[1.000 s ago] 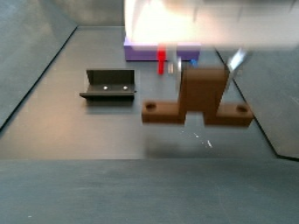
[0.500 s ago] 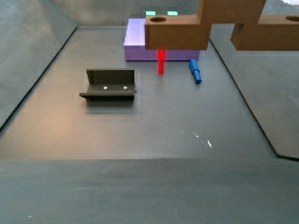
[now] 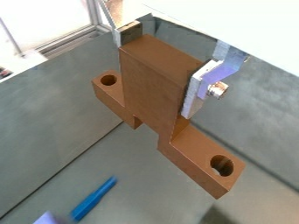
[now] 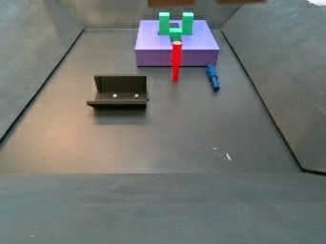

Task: Pick up the brown object. Move up. Move to above the board. Insert the brown object.
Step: Move to above the board.

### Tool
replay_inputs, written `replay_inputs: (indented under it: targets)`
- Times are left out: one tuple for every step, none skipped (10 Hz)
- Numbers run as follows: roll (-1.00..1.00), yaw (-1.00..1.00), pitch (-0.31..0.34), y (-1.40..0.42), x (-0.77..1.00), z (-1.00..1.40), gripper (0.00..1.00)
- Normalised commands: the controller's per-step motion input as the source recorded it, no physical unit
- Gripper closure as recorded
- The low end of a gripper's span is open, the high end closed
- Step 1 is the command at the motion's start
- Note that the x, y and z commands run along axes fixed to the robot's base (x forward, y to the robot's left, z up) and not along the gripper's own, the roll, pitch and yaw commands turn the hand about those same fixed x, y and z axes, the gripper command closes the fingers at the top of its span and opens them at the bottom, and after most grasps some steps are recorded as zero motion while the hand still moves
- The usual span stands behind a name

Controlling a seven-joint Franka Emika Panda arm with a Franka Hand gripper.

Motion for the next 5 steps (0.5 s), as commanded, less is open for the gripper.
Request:
replay_inputs:
  targets:
    - [-0.01, 0.01, 0.017, -1.40, 0.13, 0.14, 1.00]
    - [0.00, 0.00, 0.031, -1.40, 0.13, 0.15, 1.00]
    - [-0.01, 0.01, 0.044, -1.40, 0.13, 0.15, 1.00]
    - [-0.01, 0.01, 0.072, -1.40, 0.15, 0.16, 1.00]
    - [0.00, 0.01, 0.094, -1.40, 0.17, 0.16, 1.00]
